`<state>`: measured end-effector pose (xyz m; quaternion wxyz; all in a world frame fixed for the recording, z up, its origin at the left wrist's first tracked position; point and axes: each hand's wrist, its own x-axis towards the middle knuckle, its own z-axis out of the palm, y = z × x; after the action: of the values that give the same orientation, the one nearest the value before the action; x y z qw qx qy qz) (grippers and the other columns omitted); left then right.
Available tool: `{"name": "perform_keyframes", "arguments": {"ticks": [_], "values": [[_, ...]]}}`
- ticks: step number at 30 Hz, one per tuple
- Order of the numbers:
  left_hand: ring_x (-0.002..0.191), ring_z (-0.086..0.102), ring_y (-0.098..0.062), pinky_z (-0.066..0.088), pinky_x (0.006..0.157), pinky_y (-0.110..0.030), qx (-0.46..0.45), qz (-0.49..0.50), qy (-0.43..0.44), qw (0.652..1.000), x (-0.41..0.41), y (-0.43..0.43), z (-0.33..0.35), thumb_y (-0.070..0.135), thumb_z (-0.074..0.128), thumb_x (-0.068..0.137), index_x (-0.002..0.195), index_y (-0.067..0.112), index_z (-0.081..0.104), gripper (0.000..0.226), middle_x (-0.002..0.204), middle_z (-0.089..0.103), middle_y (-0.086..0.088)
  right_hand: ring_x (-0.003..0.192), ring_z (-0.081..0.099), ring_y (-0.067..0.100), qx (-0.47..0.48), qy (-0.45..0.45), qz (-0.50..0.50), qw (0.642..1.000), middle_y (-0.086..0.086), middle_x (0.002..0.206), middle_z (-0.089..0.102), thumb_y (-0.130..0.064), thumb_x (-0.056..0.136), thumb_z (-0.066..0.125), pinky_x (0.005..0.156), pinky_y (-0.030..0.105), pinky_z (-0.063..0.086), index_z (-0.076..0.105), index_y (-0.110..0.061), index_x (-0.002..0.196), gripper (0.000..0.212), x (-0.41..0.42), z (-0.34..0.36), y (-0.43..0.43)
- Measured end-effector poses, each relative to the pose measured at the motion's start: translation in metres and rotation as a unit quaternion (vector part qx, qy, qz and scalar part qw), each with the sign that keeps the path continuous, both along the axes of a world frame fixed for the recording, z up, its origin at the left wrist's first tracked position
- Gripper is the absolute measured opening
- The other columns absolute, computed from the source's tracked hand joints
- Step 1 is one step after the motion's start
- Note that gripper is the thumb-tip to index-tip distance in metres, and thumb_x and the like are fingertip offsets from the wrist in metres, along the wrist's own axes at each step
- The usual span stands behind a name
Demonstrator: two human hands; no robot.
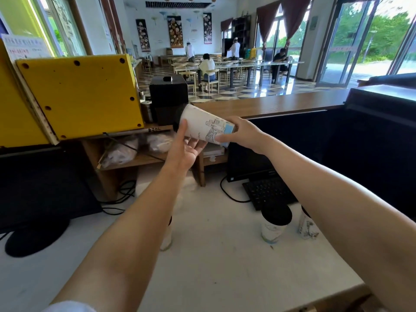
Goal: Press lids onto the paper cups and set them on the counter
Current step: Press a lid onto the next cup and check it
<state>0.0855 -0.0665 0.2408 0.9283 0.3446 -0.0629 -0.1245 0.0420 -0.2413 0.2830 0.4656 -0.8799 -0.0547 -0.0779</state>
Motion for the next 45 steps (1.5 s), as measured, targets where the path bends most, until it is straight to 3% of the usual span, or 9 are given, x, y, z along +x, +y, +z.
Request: {"name": "perform_keyframes", "arguments": {"ticks": [7,13,19,25,30,34,37,42,45], "values": [[0.108,0.058,-0.023,0.054,0.085,-0.042,0.146,0.010,-0.131,0.981,0.012,0.004,0.036,0.015,0.063,0.085,0.107,0.018,0.057,0.023,0.107,0.062,-0.004,0.104,0.058,0.024,-0.113,0.013,0.002,0.994,0.009,0.118,0.060,-0.029,0.071,0.080,0.090,0.038,0.050,0.051,-0.008,0.121,0.061,0.010,0.002,0.007],[0.081,0.070,-0.004,0.056,0.063,-0.022,0.296,0.008,-0.266,0.918,0.010,0.001,0.083,0.011,0.070,0.081,0.103,0.018,0.060,0.026,0.086,0.074,0.011,0.109,0.059,0.029,-0.042,0.005,-0.001,0.999,0.014,0.120,0.062,-0.018,0.070,0.080,0.093,0.044,0.051,0.051,-0.002,0.123,0.062,0.018,0.011,0.016],[0.100,0.063,-0.013,0.053,0.078,-0.028,0.352,0.003,-0.290,0.890,0.012,0.003,0.124,0.011,0.071,0.079,0.116,0.015,0.055,0.040,0.109,0.065,0.002,0.099,0.062,0.018,0.119,-0.041,0.046,0.991,0.008,0.111,0.065,-0.011,0.076,0.075,0.085,0.030,0.053,0.055,-0.008,0.114,0.043,0.019,0.045,0.023],[0.106,0.064,-0.023,0.053,0.089,-0.035,0.319,0.015,-0.308,0.896,0.010,0.003,0.129,0.015,0.066,0.085,0.124,0.004,0.053,0.042,0.117,0.064,-0.011,0.102,0.060,0.016,0.171,-0.102,-0.004,0.980,0.004,0.112,0.060,-0.016,0.071,0.080,0.082,0.028,0.053,0.047,-0.005,0.121,0.062,0.026,0.055,0.034],[0.103,0.066,-0.017,0.056,0.081,-0.029,0.377,0.004,-0.252,0.891,0.007,0.011,0.064,0.026,0.061,0.089,0.127,0.008,0.052,0.043,0.119,0.063,-0.009,0.099,0.060,0.014,0.176,-0.049,-0.023,0.983,-0.001,0.109,0.059,-0.022,0.068,0.082,0.075,0.024,0.053,0.045,-0.009,0.123,0.068,0.030,-0.007,0.043],[0.114,0.056,-0.017,0.051,0.093,-0.033,0.435,0.033,-0.197,0.878,0.001,0.014,-0.009,0.033,0.062,0.087,0.133,0.017,0.044,0.052,0.126,0.057,-0.002,0.093,0.059,0.009,0.148,-0.017,-0.029,0.988,-0.006,0.103,0.060,-0.026,0.067,0.083,0.070,0.020,0.053,0.046,-0.014,0.121,0.066,0.029,-0.073,0.050],[0.117,0.051,-0.014,0.047,0.089,-0.024,0.424,0.047,-0.143,0.893,-0.006,0.016,-0.065,0.035,0.062,0.087,0.139,0.022,0.036,0.059,0.128,0.053,0.004,0.093,0.057,0.009,0.162,0.019,-0.016,0.986,-0.007,0.104,0.058,-0.021,0.070,0.081,0.060,0.012,0.049,0.045,-0.016,0.123,0.064,0.026,-0.122,0.059],[0.125,0.047,-0.016,0.041,0.095,-0.025,0.452,0.082,-0.079,0.885,-0.025,0.025,-0.153,0.035,0.061,0.088,0.145,0.022,0.027,0.068,0.142,0.045,0.000,0.114,0.055,0.023,0.194,0.071,0.015,0.978,0.011,0.128,0.054,-0.007,0.076,0.074,0.083,0.026,0.050,0.038,-0.005,0.132,0.067,0.017,-0.203,0.078],[0.126,0.046,-0.017,0.041,0.093,-0.022,0.459,0.110,-0.048,0.880,-0.040,0.033,-0.196,0.029,0.061,0.089,0.145,0.017,0.028,0.066,0.142,0.045,-0.003,0.106,0.057,0.022,0.175,0.088,0.012,0.981,0.012,0.123,0.056,-0.009,0.076,0.074,0.070,0.012,0.048,0.040,-0.004,0.128,0.062,0.009,-0.244,0.092]]}}
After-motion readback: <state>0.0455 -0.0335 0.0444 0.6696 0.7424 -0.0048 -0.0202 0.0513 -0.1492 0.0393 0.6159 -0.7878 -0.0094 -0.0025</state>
